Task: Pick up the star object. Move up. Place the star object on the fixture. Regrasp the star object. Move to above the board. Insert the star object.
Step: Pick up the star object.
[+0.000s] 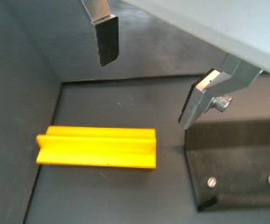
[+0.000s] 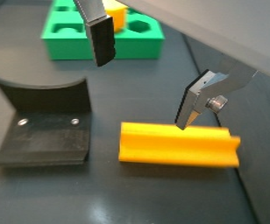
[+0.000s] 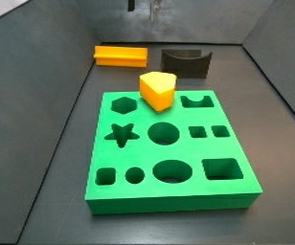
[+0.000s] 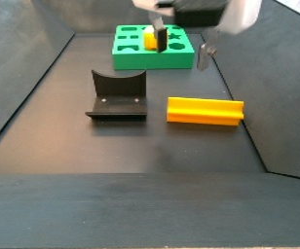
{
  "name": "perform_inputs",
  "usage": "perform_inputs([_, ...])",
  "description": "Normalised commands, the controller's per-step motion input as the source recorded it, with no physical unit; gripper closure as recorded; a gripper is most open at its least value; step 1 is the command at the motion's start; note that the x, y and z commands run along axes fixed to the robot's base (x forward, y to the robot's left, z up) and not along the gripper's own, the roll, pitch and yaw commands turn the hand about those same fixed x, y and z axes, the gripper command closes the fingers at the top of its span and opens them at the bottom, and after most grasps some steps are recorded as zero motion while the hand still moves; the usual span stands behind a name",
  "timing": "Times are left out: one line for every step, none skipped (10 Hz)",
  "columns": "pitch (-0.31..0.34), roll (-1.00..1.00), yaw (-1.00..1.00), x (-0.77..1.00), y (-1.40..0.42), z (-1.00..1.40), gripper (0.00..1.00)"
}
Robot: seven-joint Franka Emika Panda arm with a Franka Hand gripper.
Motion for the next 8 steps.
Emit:
perform_inputs([-0.043,0.00,-1.00,0.00,0.00,-0.63,0.00])
perform_inputs([-0.030,0.00,-1.00,0.00,0.00,-0.68,0.00])
perform_inputs([-0.033,0.00,-1.00,0.00,0.00,-0.72,0.00])
perform_inputs([-0.043,0.00,-1.00,0.00,0.00,-0.77,0.00])
perform_inputs([-0.033,0.01,-1.00,0.00,0.00,-0.83,0.00])
perform_inputs([-0.029,0.03,-1.00,0.00,0.00,-0.88,0.00])
perform_inputs([-0.043,0.04,-1.00,0.00,0.00,-0.93,0.00])
perform_inputs([-0.036,0.02,-1.00,0.00,0.00,-0.99,0.00])
